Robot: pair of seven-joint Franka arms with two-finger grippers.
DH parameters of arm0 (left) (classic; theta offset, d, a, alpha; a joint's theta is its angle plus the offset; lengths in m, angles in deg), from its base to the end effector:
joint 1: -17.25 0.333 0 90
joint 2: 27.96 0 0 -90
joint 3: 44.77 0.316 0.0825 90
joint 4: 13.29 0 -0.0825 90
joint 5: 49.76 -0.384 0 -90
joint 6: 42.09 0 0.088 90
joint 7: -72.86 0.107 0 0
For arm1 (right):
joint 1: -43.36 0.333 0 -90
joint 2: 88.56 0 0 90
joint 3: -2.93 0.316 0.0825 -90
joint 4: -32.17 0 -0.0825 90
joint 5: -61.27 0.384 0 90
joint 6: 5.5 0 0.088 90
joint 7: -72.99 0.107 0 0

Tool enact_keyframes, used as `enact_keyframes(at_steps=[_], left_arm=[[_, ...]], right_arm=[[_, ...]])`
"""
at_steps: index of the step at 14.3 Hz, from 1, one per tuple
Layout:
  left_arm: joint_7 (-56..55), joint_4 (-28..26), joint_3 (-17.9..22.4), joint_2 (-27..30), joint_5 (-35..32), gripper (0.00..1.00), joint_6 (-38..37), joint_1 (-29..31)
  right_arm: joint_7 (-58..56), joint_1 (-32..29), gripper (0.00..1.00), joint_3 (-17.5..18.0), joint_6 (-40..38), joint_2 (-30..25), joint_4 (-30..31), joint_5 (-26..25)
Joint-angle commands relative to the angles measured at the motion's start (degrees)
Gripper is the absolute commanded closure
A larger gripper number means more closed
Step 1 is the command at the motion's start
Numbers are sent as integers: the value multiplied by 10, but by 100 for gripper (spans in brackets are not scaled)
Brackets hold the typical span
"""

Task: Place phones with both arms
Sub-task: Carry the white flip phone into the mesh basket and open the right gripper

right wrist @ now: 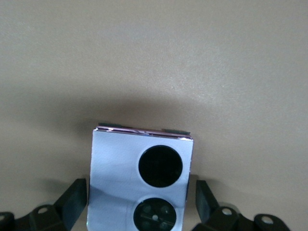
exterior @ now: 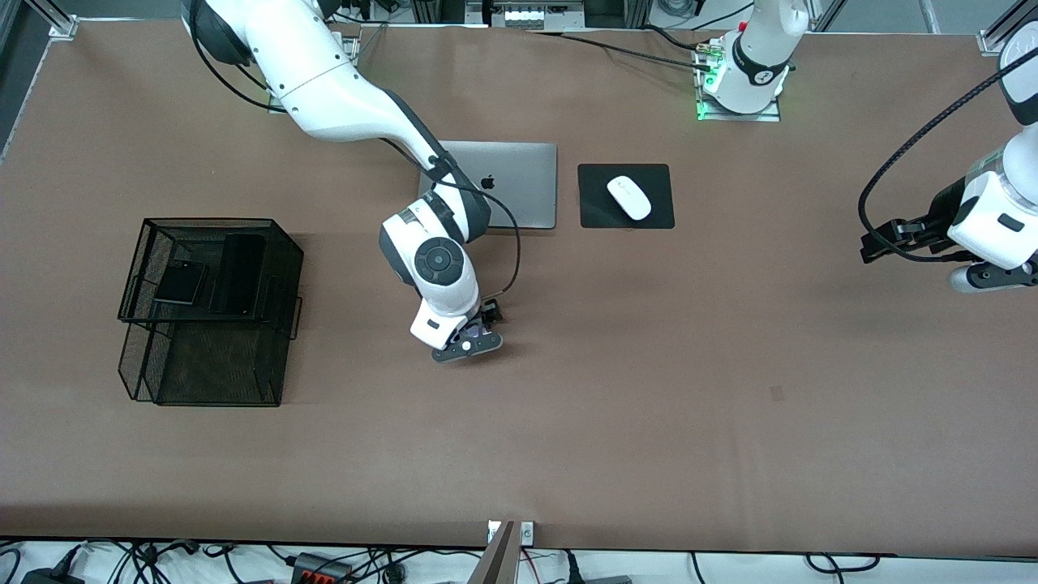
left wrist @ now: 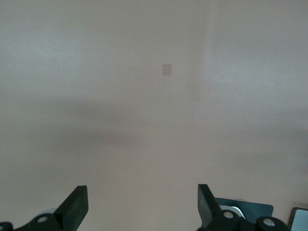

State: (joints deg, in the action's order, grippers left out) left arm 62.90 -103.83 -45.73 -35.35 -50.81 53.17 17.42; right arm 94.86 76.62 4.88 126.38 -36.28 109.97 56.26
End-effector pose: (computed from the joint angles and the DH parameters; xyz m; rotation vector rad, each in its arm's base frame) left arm 0.5971 -0.0059 0.5535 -3.1107 -0.2463 0.0700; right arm 0.6078 0.4200 0.1730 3.0918 0.4302 0.0735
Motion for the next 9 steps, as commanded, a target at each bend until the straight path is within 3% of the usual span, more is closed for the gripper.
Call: enact_keyframes(at_steps=[1, 4, 9], left_arm=[[-7, 26, -2, -10, 10, 0, -19, 2], [-9, 31, -1, -10, 10, 0, -46, 3], [-45, 33, -2, -10, 11, 0, -45, 3]], right_arm=[[15, 2, 0, 0, 6, 4, -4, -12], [14, 0, 3, 0, 10, 4, -5, -11], [9, -3, 50, 0, 17, 6, -5, -11]])
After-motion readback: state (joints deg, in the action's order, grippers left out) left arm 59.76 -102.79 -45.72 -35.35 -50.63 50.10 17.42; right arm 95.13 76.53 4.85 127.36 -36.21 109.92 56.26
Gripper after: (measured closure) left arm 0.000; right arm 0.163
